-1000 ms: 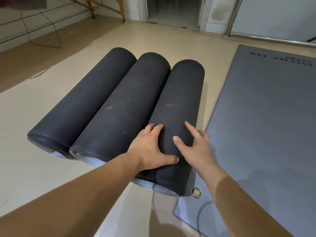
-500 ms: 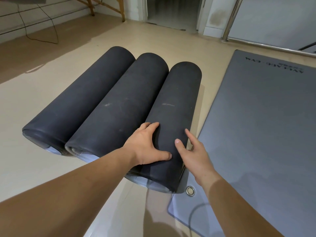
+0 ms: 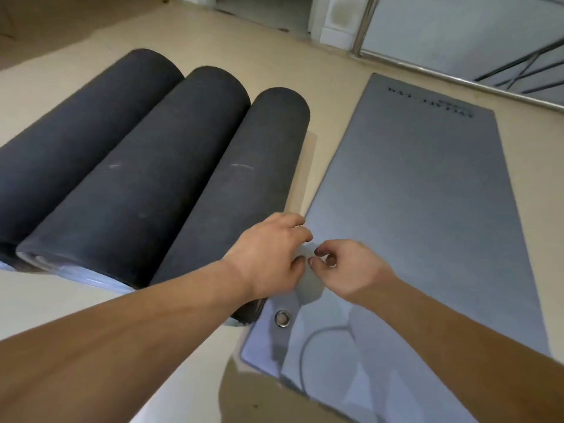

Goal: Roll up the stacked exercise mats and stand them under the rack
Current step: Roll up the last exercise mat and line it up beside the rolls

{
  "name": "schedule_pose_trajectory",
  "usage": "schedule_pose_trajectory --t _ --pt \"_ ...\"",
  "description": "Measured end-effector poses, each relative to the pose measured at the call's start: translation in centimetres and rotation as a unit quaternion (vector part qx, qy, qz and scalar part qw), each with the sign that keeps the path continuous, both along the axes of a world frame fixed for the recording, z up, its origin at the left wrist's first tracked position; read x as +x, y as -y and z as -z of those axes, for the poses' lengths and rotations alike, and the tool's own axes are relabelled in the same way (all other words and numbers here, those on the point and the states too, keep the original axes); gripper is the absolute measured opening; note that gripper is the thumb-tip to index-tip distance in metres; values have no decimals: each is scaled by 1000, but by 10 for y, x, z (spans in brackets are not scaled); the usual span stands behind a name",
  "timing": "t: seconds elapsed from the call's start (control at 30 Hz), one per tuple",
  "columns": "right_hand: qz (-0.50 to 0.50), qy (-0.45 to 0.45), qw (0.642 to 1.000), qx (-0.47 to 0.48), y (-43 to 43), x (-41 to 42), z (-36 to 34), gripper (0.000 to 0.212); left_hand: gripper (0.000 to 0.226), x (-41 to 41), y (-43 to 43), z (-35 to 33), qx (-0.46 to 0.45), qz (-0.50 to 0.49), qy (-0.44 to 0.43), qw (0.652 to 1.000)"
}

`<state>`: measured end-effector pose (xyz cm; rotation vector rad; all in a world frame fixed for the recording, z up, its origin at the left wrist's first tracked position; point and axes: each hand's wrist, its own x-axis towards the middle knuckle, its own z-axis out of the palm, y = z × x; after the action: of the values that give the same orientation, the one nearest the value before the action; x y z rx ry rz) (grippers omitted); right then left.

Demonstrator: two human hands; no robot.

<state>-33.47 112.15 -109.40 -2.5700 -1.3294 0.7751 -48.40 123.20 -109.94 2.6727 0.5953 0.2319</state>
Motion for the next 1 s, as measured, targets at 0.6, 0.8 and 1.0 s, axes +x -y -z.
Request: schedule_pose_trajectory --t 0.6,0.8,1.0 --pt "111 -115 987 8 288 66 77 11 98 63 179 115 121 313 -308 890" --pt "127 -165 976 -57 313 72 86 30 91 72 178 123 159 337 -279 885" --pt "28 -107 991 -70 303 62 77 58 46 72 167 101 91 418 -211 879"
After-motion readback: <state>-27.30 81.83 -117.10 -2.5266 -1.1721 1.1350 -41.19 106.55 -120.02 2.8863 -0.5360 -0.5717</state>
